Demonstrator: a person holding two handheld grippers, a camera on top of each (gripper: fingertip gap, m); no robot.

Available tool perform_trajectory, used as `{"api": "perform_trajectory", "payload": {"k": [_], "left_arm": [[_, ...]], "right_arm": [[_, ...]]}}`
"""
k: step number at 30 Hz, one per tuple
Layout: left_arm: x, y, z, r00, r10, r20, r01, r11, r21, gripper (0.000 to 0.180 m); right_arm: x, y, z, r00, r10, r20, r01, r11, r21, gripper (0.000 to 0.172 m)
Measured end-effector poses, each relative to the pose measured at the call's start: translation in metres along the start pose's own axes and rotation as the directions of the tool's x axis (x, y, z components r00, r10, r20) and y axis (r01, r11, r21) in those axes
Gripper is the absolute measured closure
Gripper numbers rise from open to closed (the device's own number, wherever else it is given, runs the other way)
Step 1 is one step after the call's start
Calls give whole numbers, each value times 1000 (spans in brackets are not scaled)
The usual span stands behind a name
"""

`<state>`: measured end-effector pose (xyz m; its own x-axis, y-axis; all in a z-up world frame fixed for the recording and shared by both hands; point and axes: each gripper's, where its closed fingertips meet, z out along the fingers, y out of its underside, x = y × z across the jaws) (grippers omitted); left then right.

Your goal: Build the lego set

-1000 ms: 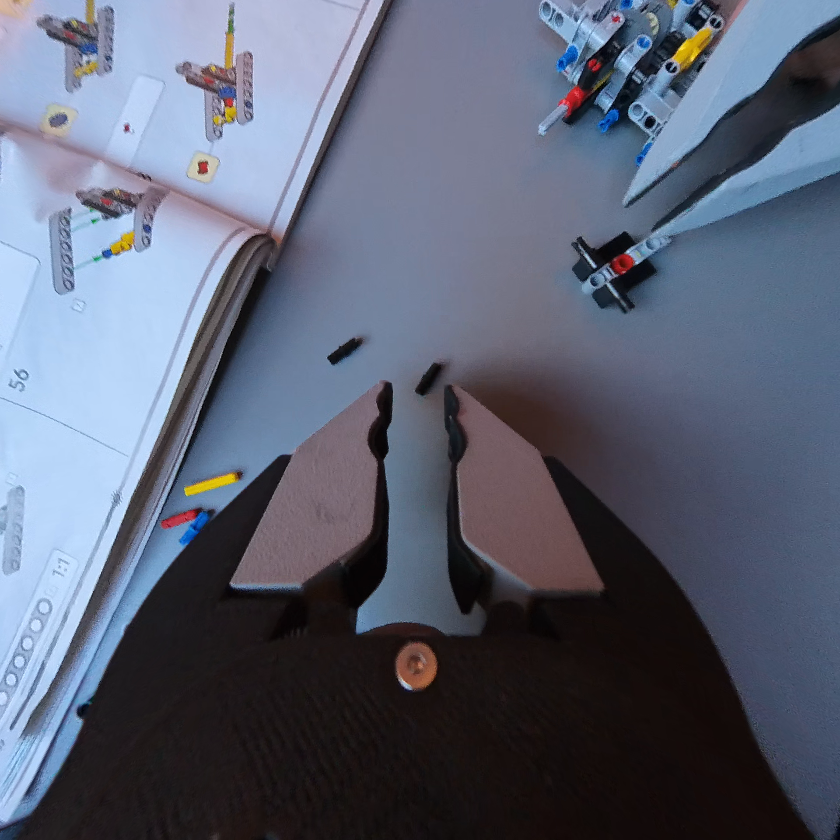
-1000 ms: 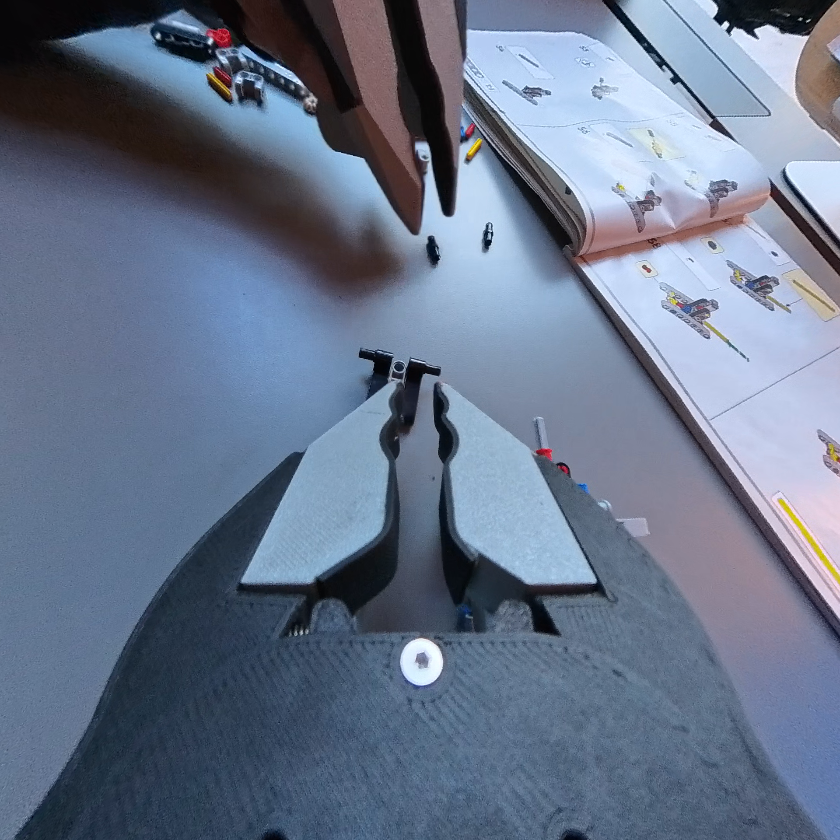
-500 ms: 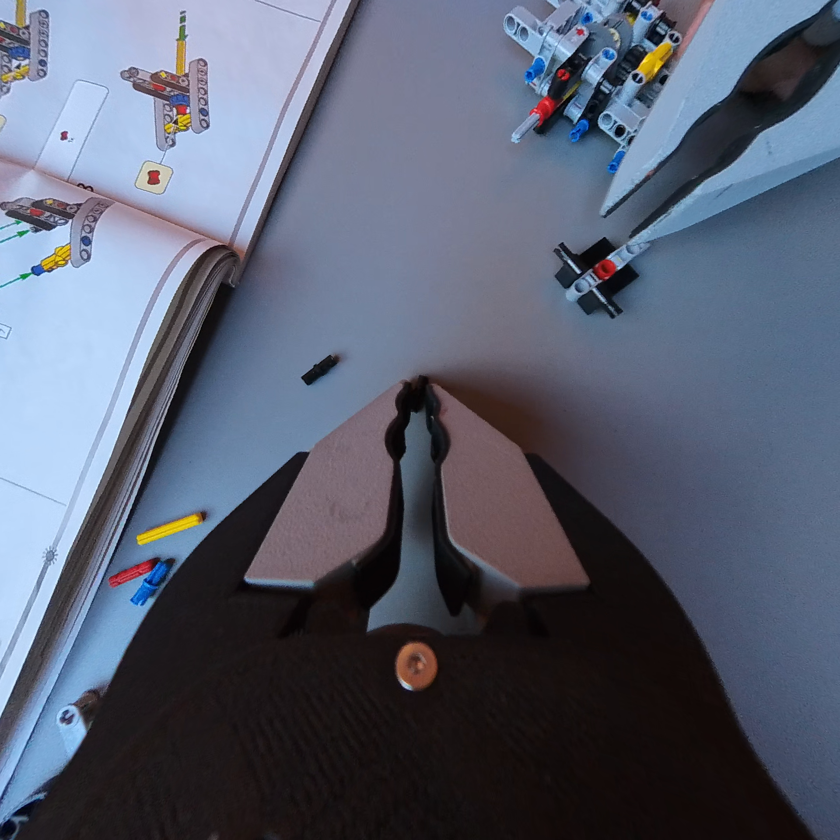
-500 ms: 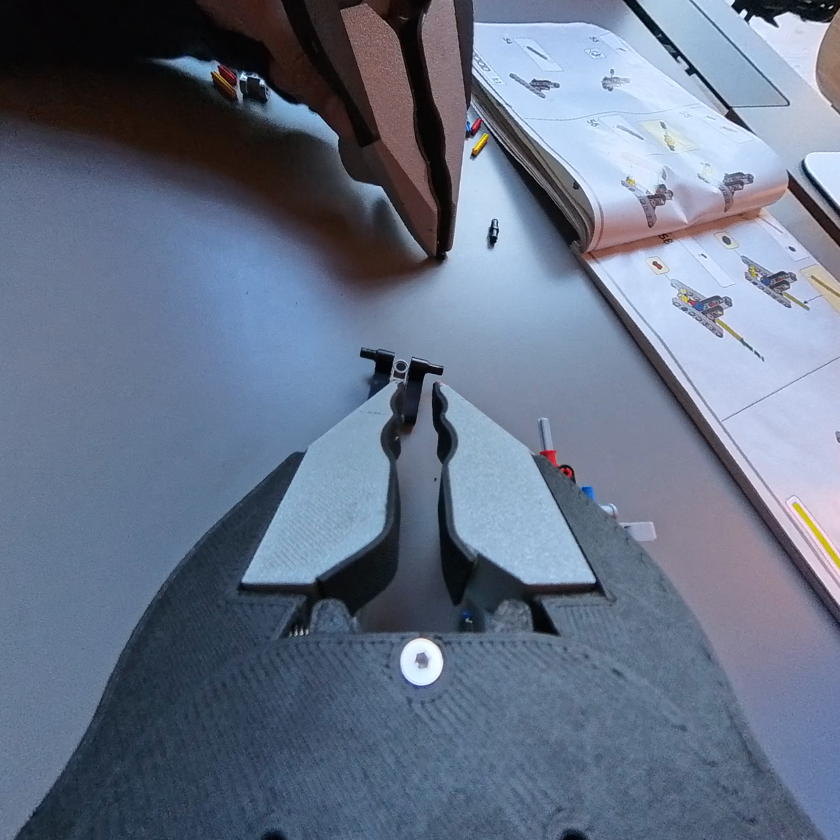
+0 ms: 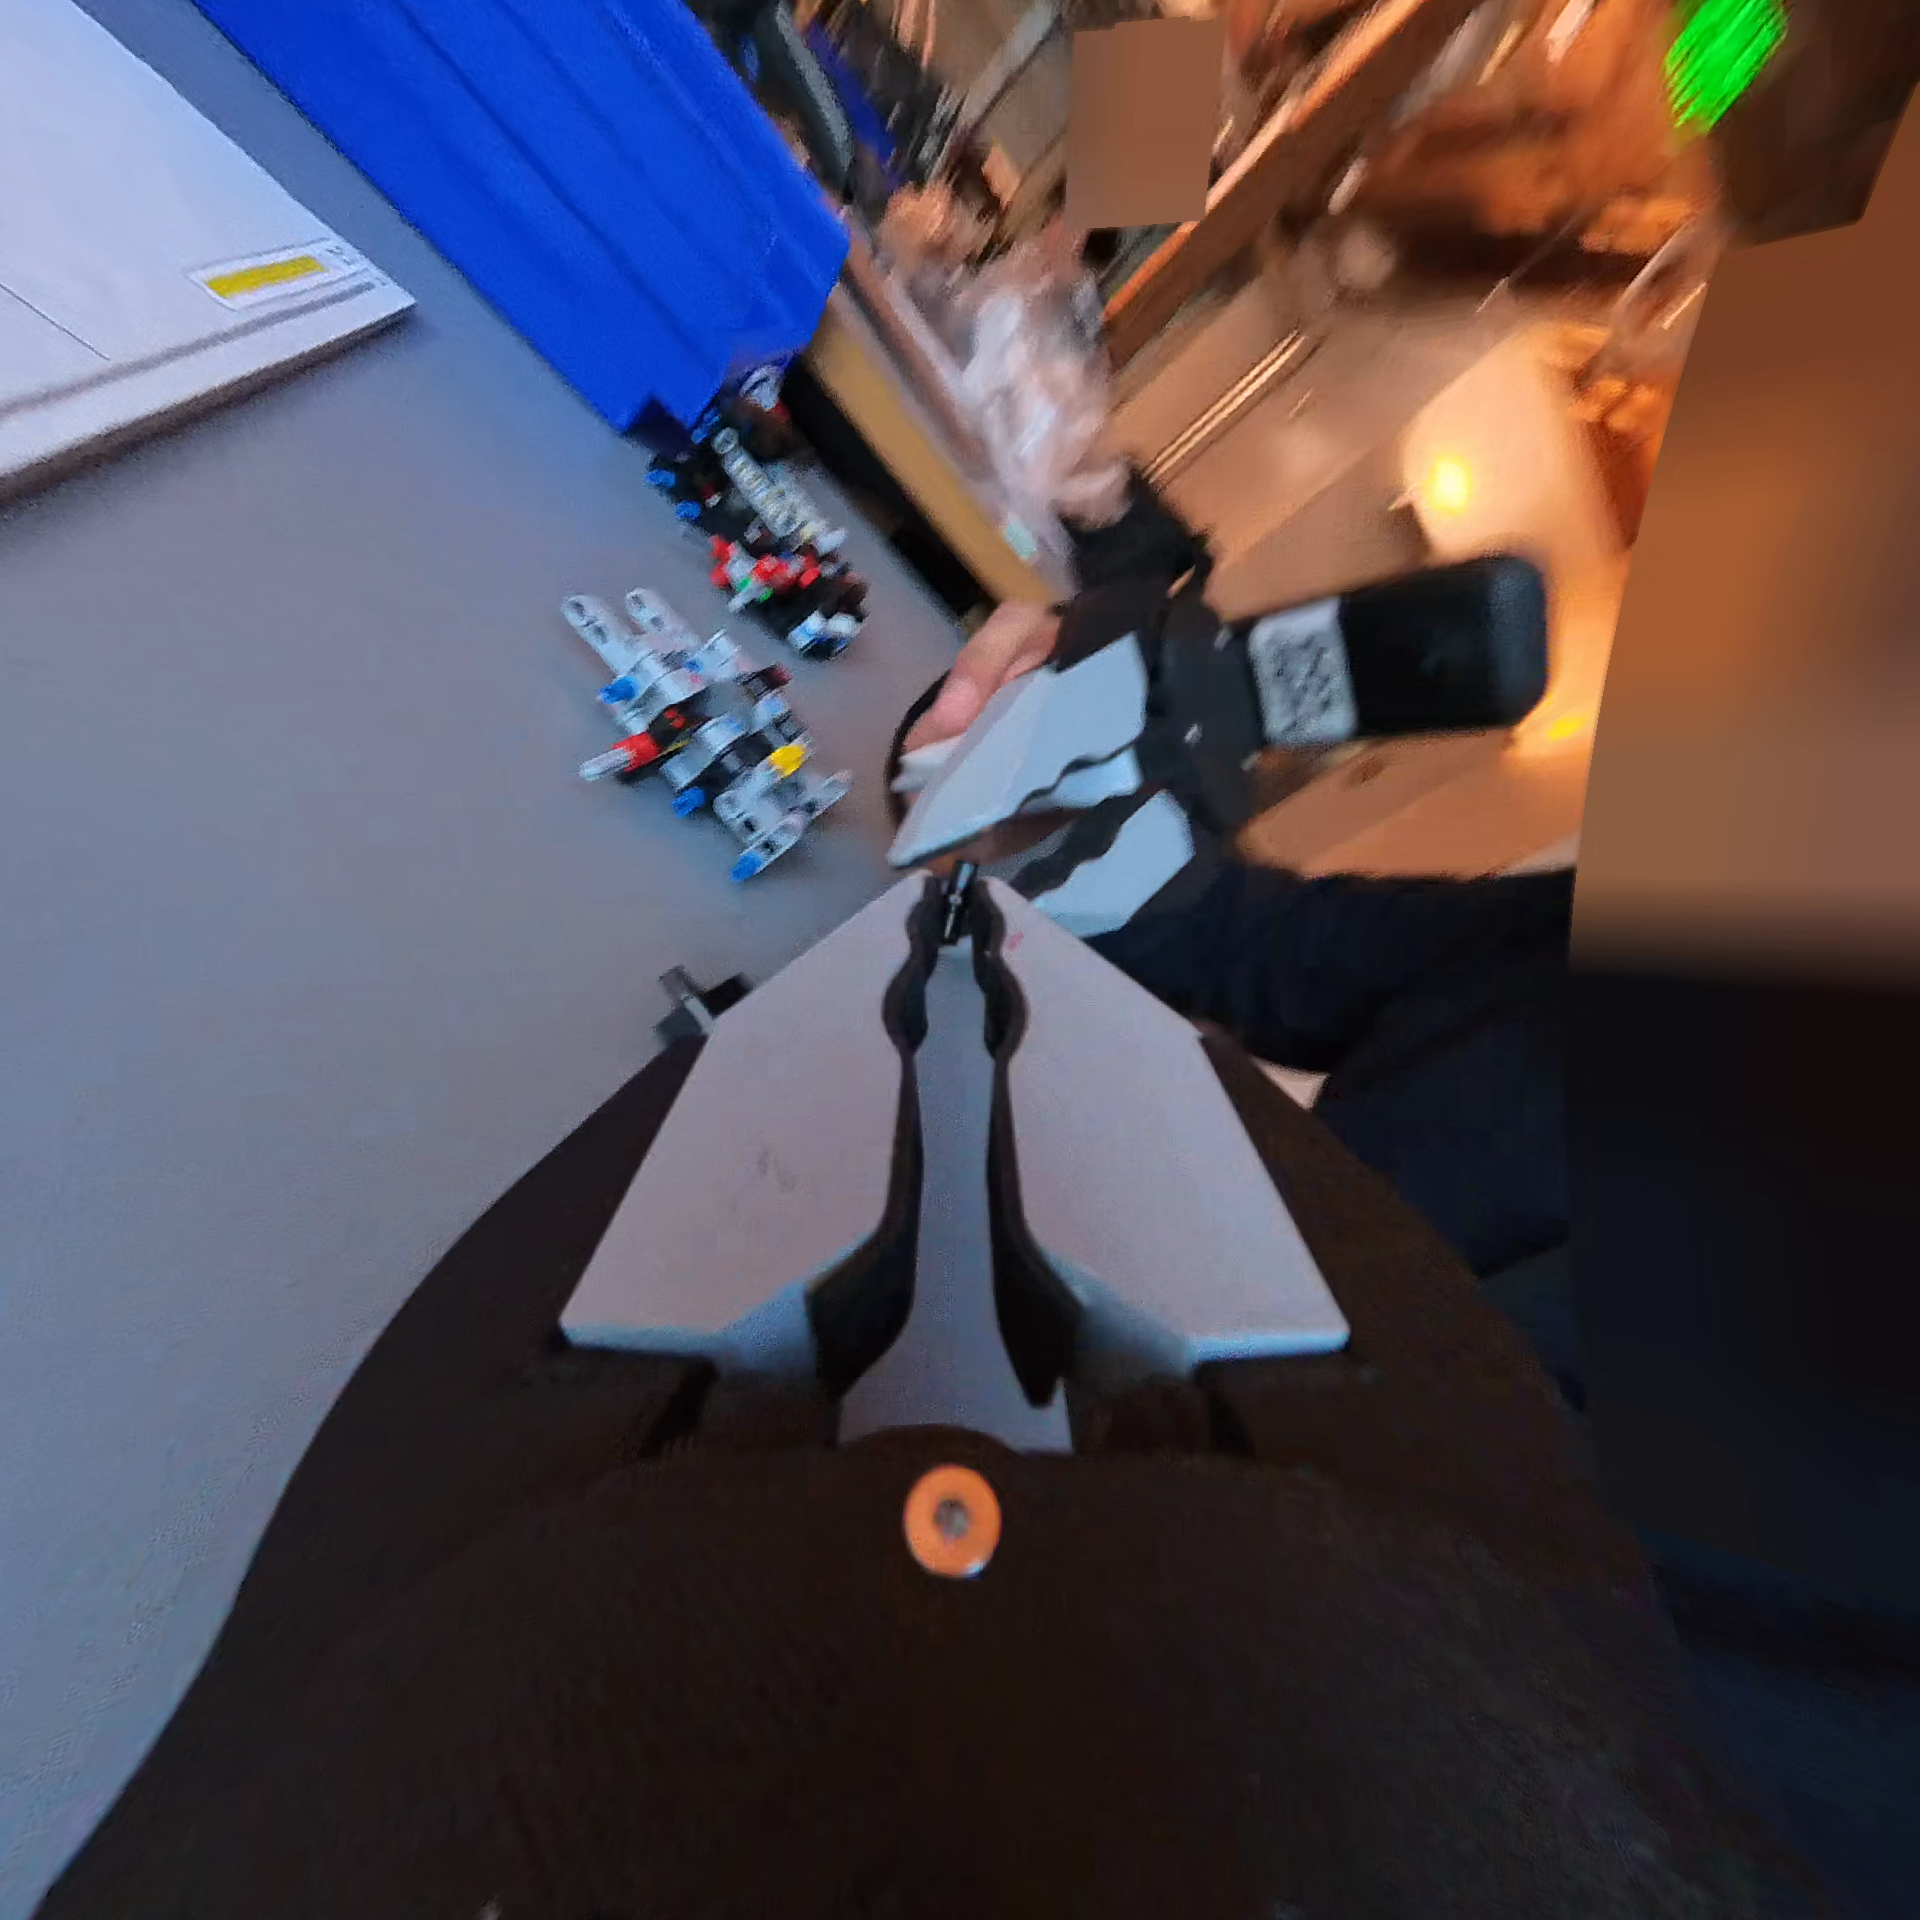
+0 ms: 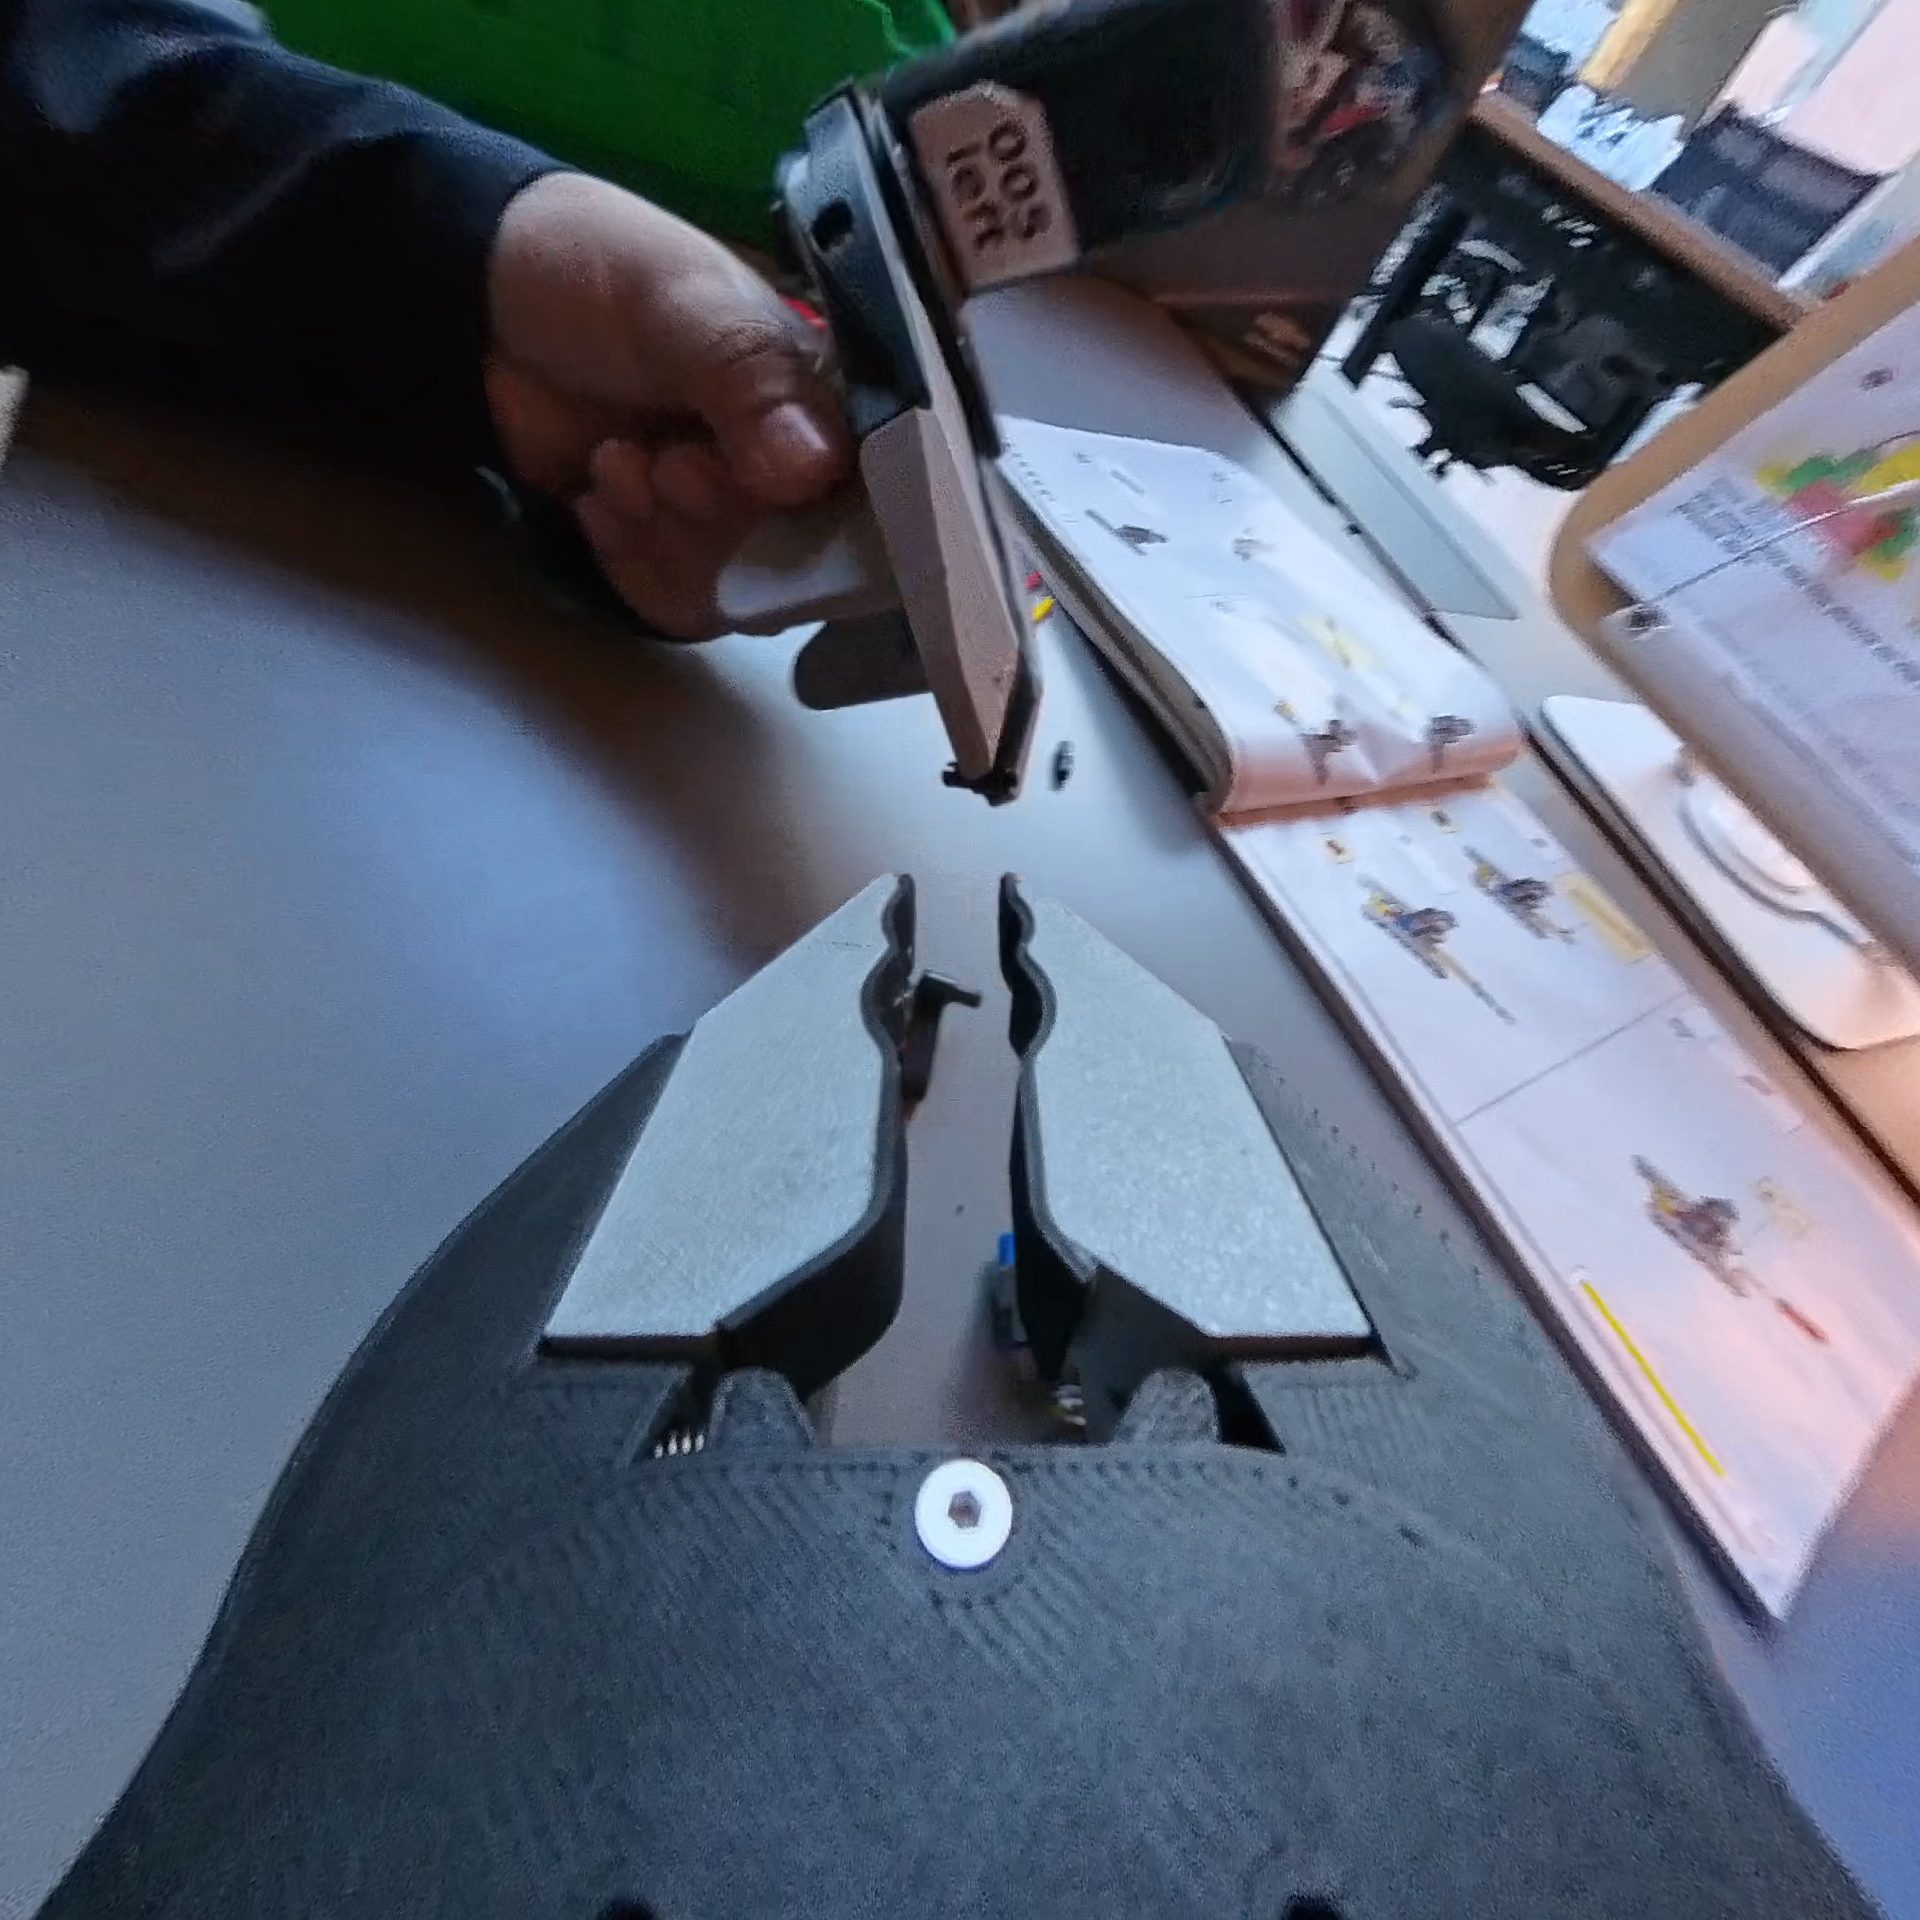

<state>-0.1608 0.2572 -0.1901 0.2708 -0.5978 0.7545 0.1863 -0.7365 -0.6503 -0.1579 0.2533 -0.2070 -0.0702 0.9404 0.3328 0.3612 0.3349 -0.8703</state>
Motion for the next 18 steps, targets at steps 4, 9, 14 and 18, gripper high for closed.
{"api": "perform_trajectory", "payload": {"k": [4, 9, 14, 18], "left_arm": [[4, -12, 4, 973, -187, -133, 202, 972, 117, 178], [9, -13, 17, 956, -229, -184, 257, 956, 143, 178], [6, -11, 23, 953, -244, -180, 272, 950, 153, 178], [1, -8, 23, 957, -248, -152, 270, 952, 142, 178]], "right_arm": [[16, -9, -2, 987, -54, -148, 55, 998, 6, 153], [19, -16, -5, 967, -116, -227, 120, 993, 4, 149], [20, -13, -4, 961, -134, -240, 132, 991, -26, 158], [20, -7, -2, 962, -146, -230, 136, 989, -58, 158]]}}
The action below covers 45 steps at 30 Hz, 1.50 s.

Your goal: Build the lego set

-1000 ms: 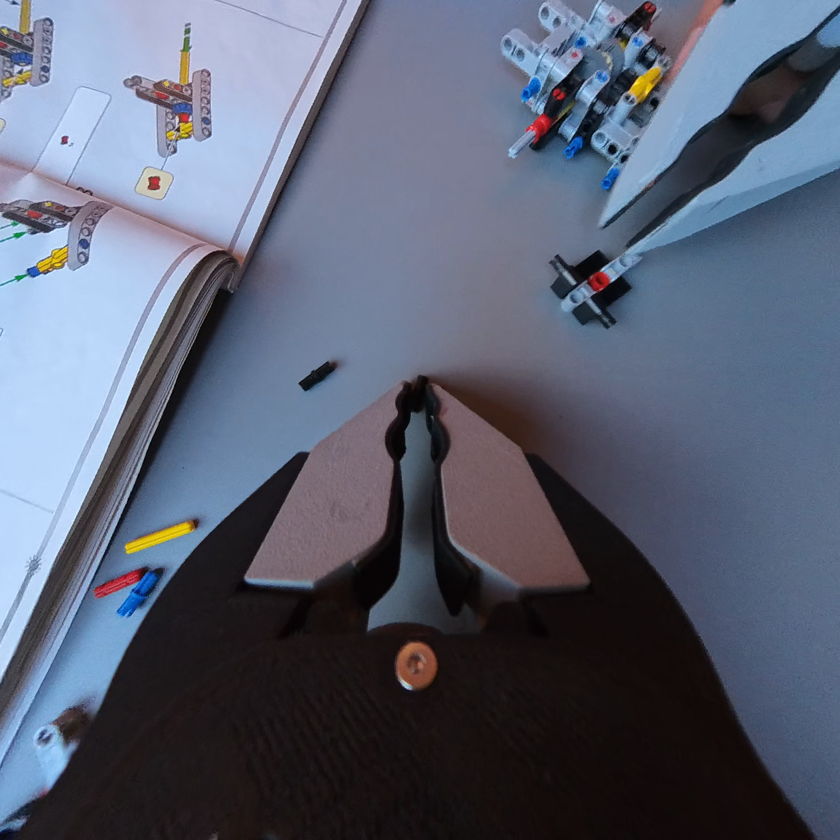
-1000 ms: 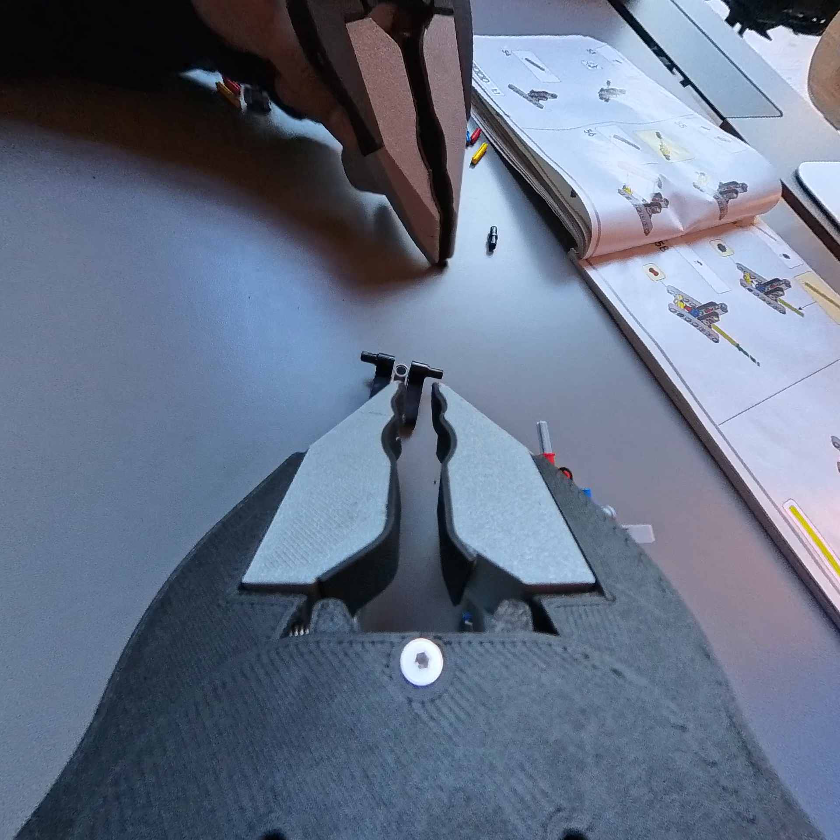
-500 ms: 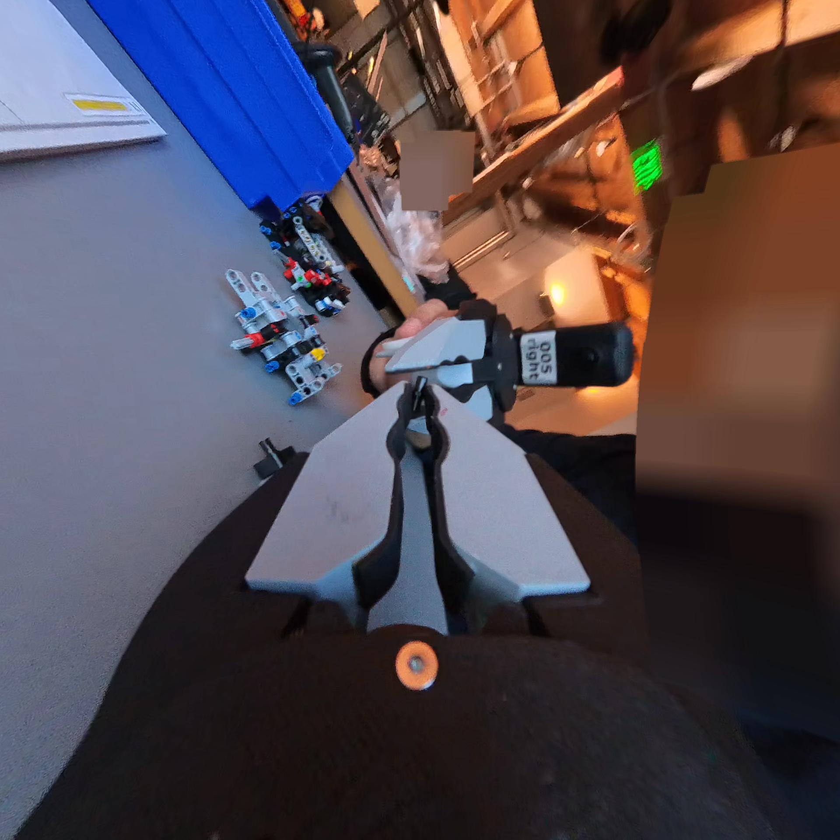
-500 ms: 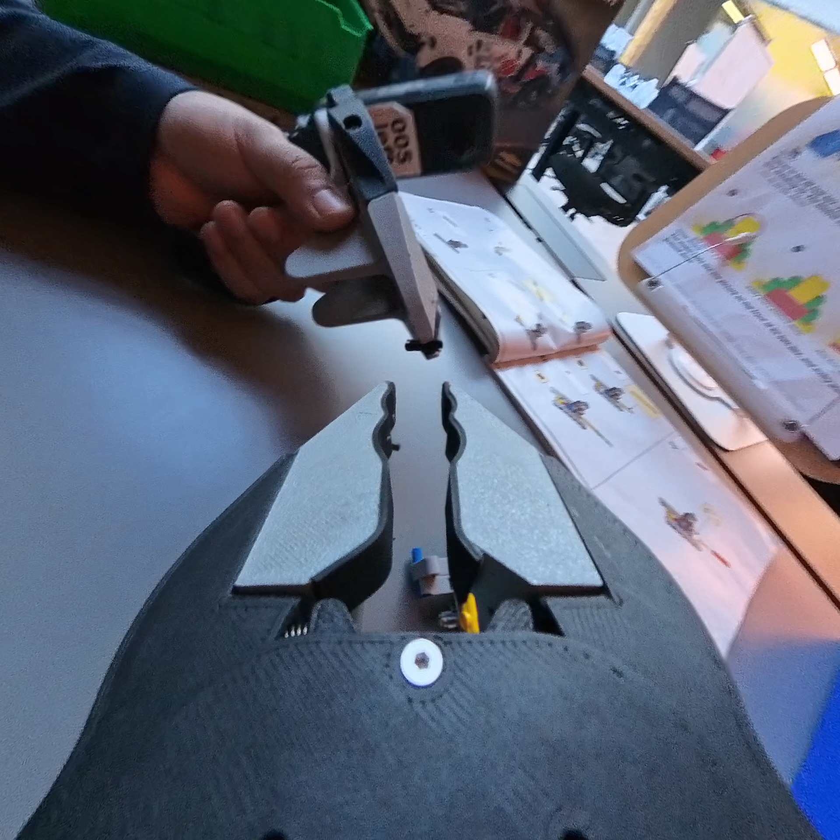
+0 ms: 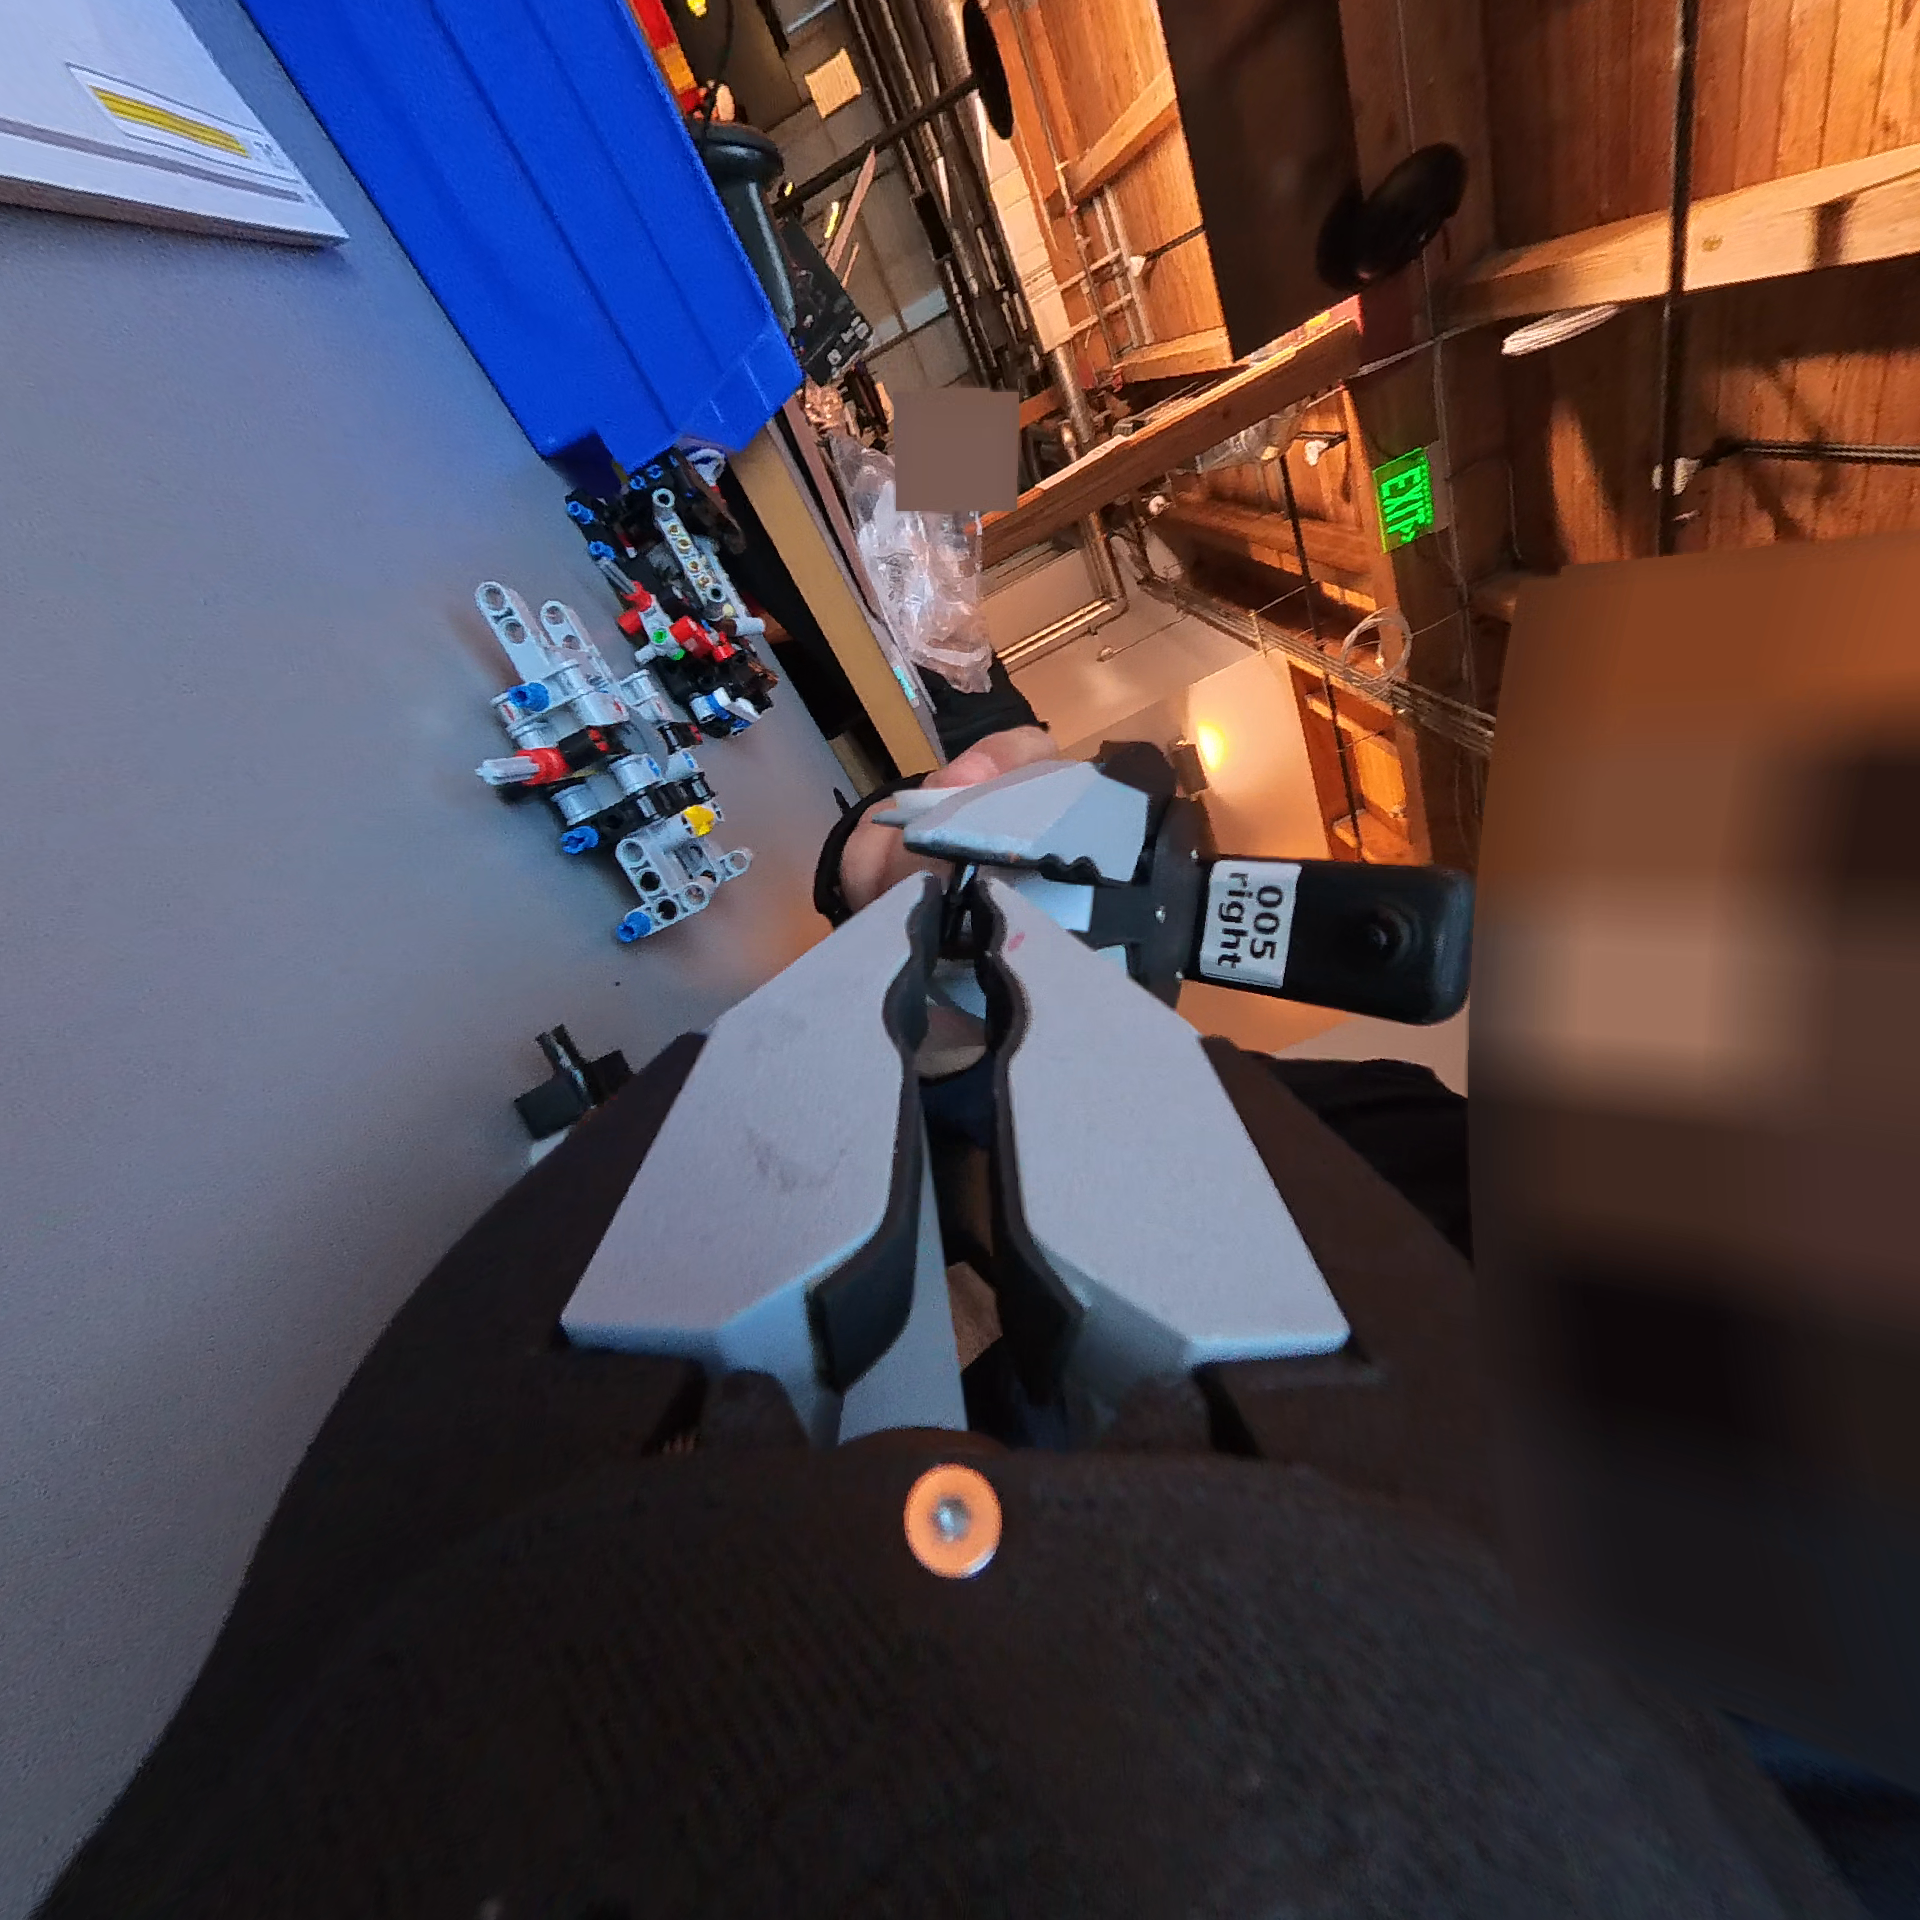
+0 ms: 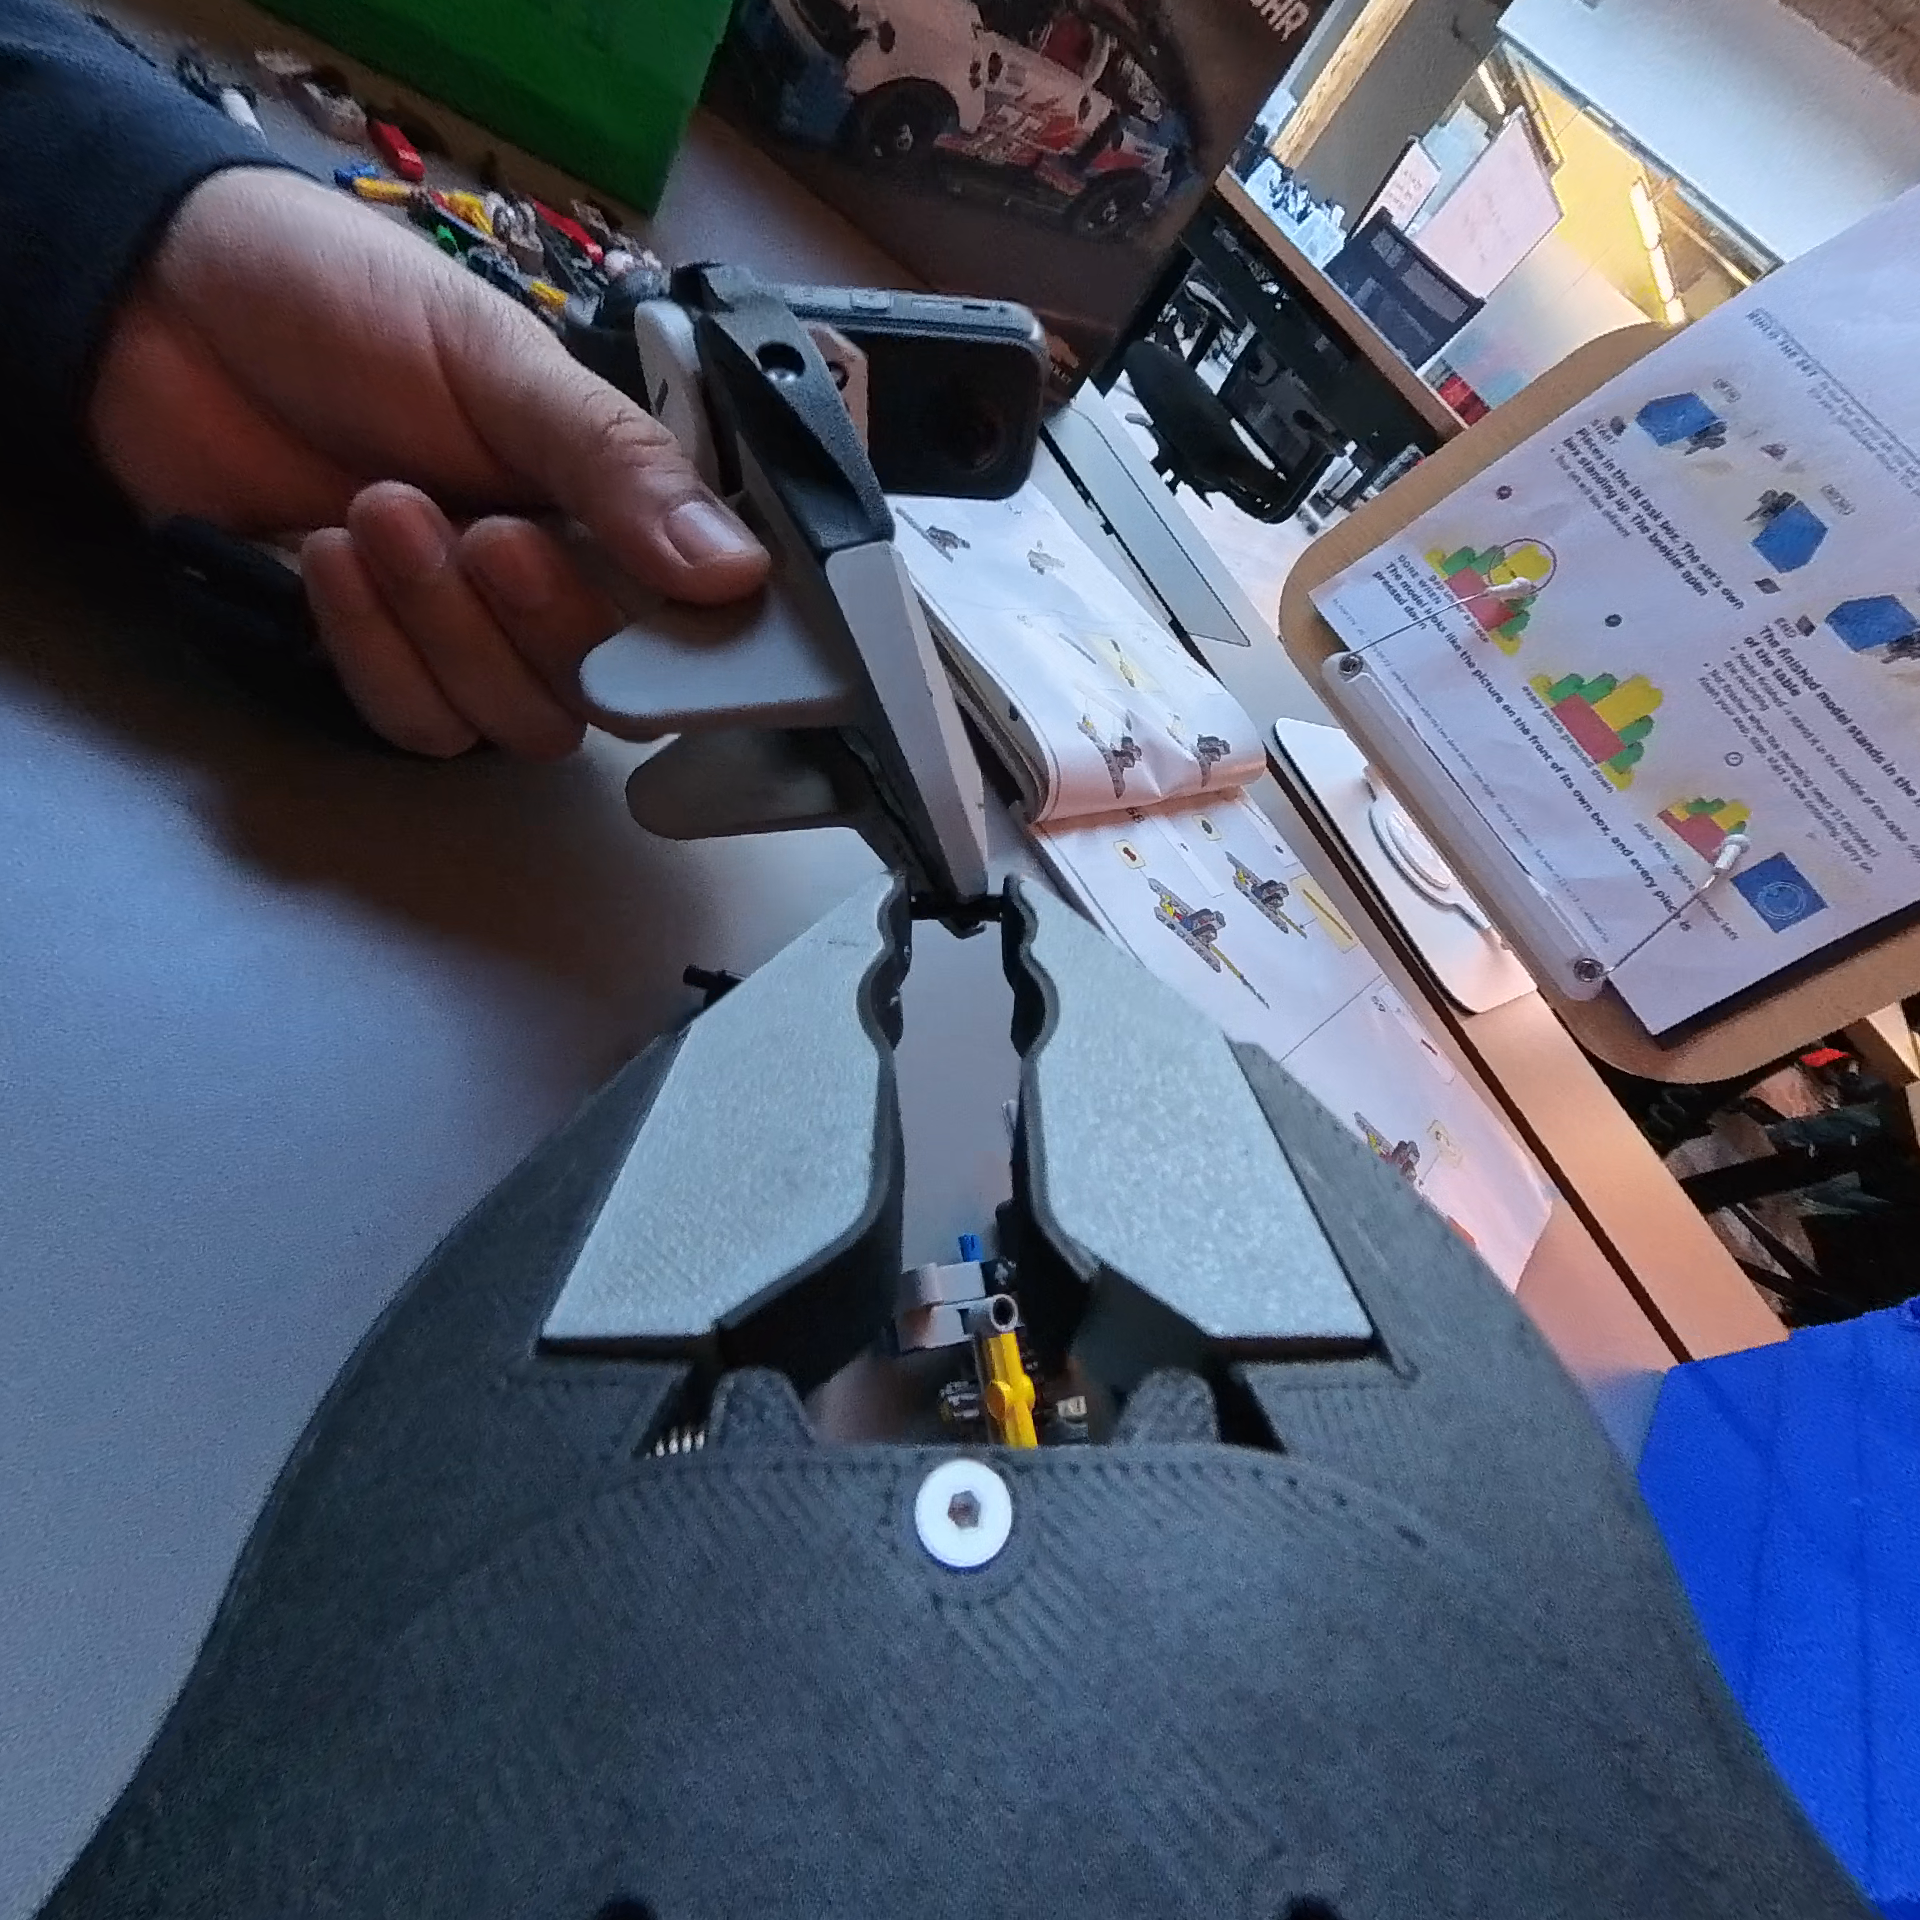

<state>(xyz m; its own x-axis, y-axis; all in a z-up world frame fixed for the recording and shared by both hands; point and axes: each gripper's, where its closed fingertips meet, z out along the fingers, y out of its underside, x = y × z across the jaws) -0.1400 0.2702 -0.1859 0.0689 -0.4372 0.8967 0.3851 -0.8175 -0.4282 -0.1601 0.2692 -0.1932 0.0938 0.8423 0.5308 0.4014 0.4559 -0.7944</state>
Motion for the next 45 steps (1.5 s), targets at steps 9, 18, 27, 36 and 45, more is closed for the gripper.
{"api": "perform_trajectory", "payload": {"k": [9, 18, 27, 36, 45], "left_arm": [[-62, 6, -42, 772, 445, 455, -289, 882, -372, 149], [-68, 42, -29, 732, 532, 426, -246, 789, -563, 165], [-66, 43, -38, 673, 662, 329, -347, 676, -650, 175], [-55, 20, -40, 519, 811, 272, -564, 563, -604, 176], [-53, 10, -41, 467, 833, 298, -607, 547, -577, 175]], "right_arm": [[1, 43, 6, 983, 163, 90, -146, 974, -172, 157], [-10, 59, 7, 972, 187, 143, -144, 954, -265, 158], [-30, 61, 7, 936, 250, 247, -174, 941, -292, 158], [-46, 66, 8, 907, 274, 320, -162, 928, -335, 157], [-47, 66, 7, 899, 285, 332, -170, 927, -335, 154]]}}
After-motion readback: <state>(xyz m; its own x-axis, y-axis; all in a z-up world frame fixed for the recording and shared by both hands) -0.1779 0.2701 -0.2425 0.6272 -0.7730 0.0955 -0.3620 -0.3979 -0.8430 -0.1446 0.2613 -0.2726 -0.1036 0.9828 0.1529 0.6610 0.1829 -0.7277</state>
